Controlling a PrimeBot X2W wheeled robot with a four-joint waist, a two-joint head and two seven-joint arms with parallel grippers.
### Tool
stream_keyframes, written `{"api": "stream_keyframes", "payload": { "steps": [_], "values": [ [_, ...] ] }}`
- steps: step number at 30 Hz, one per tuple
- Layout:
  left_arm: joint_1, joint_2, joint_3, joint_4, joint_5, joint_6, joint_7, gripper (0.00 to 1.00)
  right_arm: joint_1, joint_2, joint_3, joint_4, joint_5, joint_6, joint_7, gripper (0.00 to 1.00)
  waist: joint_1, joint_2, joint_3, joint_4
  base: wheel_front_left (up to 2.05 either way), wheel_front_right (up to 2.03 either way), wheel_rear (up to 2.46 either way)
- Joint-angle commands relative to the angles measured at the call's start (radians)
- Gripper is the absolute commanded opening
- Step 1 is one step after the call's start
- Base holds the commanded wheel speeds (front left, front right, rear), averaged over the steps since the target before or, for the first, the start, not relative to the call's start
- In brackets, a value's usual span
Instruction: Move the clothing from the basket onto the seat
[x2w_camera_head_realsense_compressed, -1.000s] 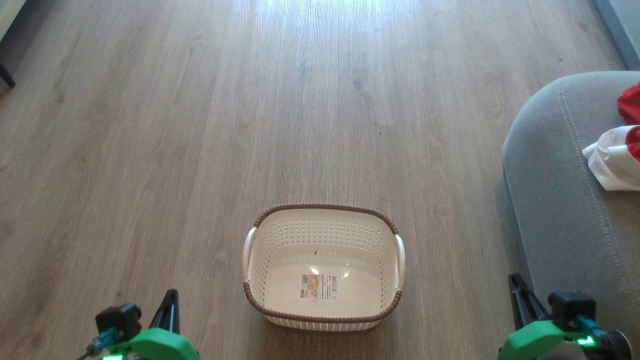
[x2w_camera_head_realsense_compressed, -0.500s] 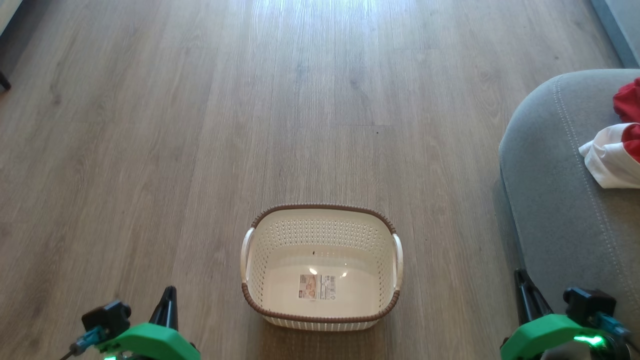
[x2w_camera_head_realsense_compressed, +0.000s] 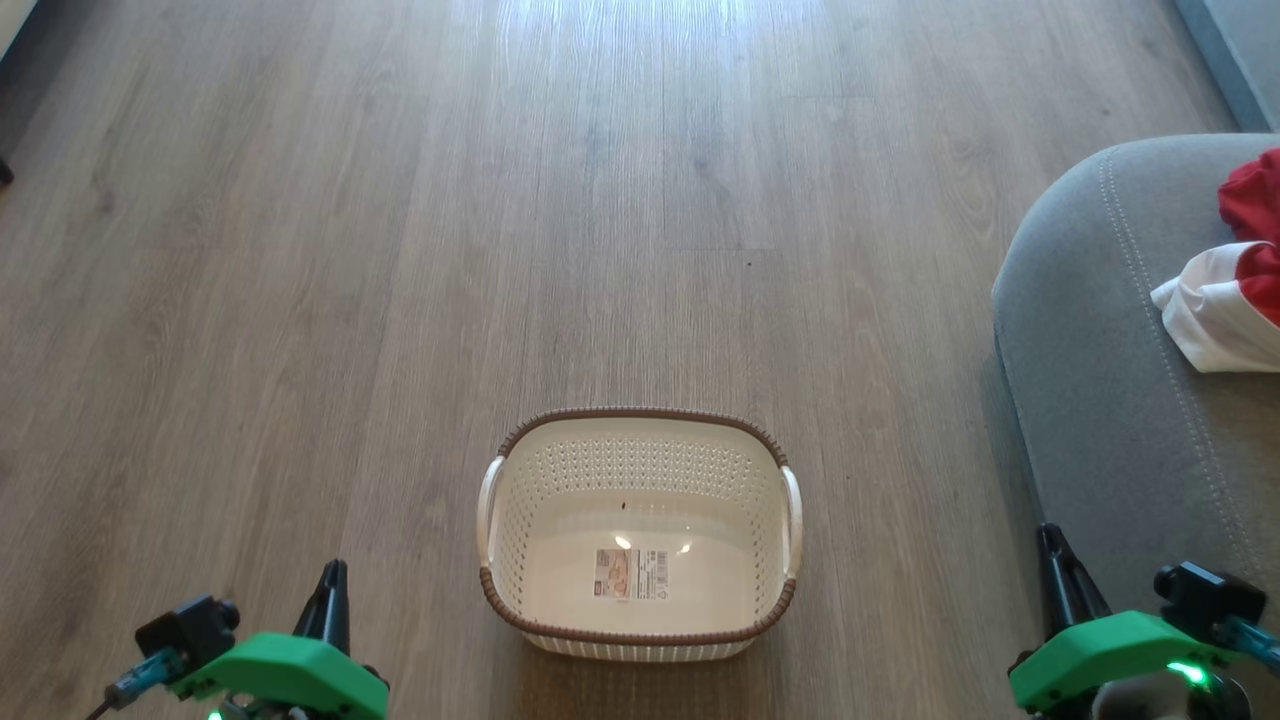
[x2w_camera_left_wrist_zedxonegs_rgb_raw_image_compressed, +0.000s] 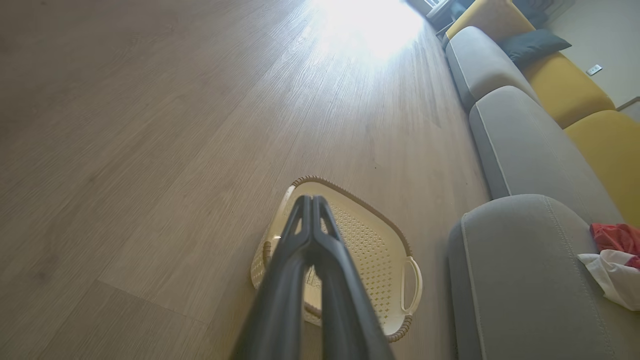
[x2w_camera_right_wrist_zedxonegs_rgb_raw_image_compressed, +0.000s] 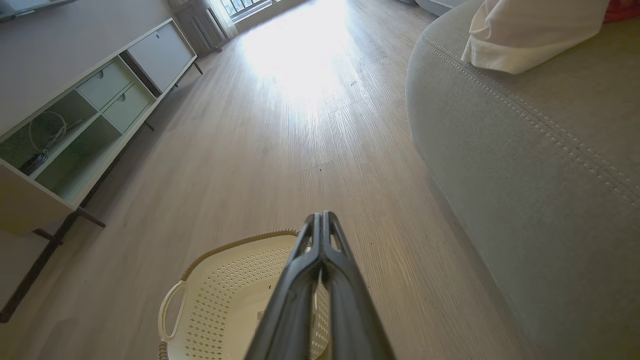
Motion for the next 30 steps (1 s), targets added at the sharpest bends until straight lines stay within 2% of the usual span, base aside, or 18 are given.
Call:
{"api": "stream_keyframes", "payload": {
  "steps": [1,30],
  "values": [
    [-0.053,0.002,0.022,-0.036,-0.021,-0.007,0.003,0.0,-0.05,-0.007,0.003,-0.039,0.028,0.0,0.007,0.0,0.0,0.0,0.0,0.0,0.0,0.0,0.0],
    [-0.069,-0.011,0.073,-0.088,-0.312,-0.04,0.087,0.0,-0.079,-0.009,0.004,-0.073,0.41,0.0,0.09,0.0,0.0,0.0,0.001,-0.018,0.0,0.0,0.0]
  ]
}}
